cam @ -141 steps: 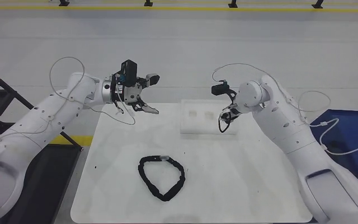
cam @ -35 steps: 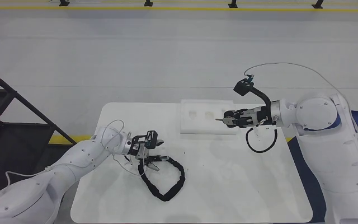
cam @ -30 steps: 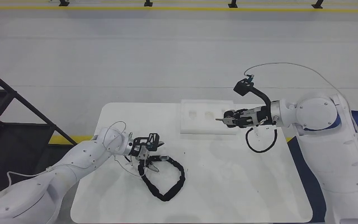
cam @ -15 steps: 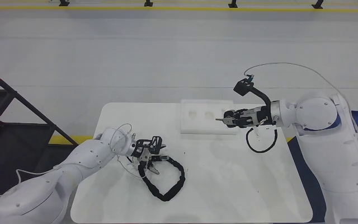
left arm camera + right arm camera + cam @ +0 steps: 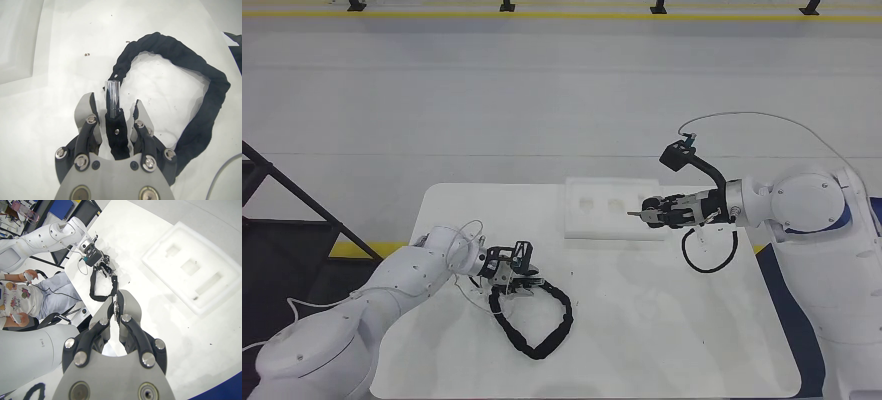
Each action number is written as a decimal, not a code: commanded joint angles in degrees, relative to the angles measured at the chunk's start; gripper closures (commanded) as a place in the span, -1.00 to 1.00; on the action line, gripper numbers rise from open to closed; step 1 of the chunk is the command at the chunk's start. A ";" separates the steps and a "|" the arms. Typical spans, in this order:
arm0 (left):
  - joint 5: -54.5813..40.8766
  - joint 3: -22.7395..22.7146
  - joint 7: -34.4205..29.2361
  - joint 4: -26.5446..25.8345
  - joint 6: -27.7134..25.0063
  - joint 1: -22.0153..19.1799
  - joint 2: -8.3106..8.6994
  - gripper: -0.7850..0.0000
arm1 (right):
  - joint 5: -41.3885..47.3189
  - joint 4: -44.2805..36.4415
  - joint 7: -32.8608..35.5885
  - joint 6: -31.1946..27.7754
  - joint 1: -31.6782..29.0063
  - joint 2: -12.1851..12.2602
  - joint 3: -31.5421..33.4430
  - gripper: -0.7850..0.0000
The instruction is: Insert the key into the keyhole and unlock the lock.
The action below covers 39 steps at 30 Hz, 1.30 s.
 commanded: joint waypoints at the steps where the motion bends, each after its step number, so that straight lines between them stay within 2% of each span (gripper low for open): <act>1: 0.07 -0.05 0.08 0.72 0.19 0.02 -0.45 0.32 | 0.00 0.00 0.00 0.00 0.00 0.00 0.00 1.00; 2: 0.30 0.02 -0.10 1.09 0.05 0.00 -0.69 0.34 | 0.00 0.00 0.00 0.00 0.00 0.00 0.00 1.00; 5: 0.71 0.09 -0.16 1.92 -0.21 0.09 -1.39 0.24 | 0.00 0.00 0.00 0.00 0.00 0.00 0.00 1.00; 6: 0.90 0.09 -0.07 2.15 -0.25 0.09 -1.60 0.29 | 0.00 0.00 0.00 0.00 0.00 0.00 0.00 1.00; 9: 1.39 0.09 0.50 2.84 -0.31 0.01 -2.18 0.58 | 0.00 0.00 0.00 0.00 0.00 0.00 0.00 1.00; 10: 1.37 0.03 0.98 3.05 -0.36 -0.06 -2.33 1.00 | 0.00 0.00 0.00 0.00 0.00 0.00 0.00 1.00; 18: 1.51 0.06 4.31 2.62 -0.18 -0.58 -2.32 1.00 | 0.00 0.00 0.00 0.00 0.00 0.00 0.00 1.00; 24: -1.93 0.09 3.57 -2.76 -0.92 -1.34 -0.23 1.00 | 0.00 0.00 0.00 0.00 0.00 0.00 0.00 1.00; 32: -4.83 -1.14 1.27 -15.00 -3.22 -3.38 4.40 1.00 | -0.03 -0.63 -1.02 0.12 -0.97 0.03 -0.48 1.00; 36: -6.12 -2.48 0.29 -20.78 -3.22 -4.15 6.52 1.00 | 0.42 -1.81 2.51 2.23 -1.34 0.40 -1.43 1.00; 39: -8.29 -4.06 -2.85 -25.20 -3.22 -4.37 7.63 1.00 | 1.18 -3.03 4.22 4.34 -1.83 0.68 -1.69 1.00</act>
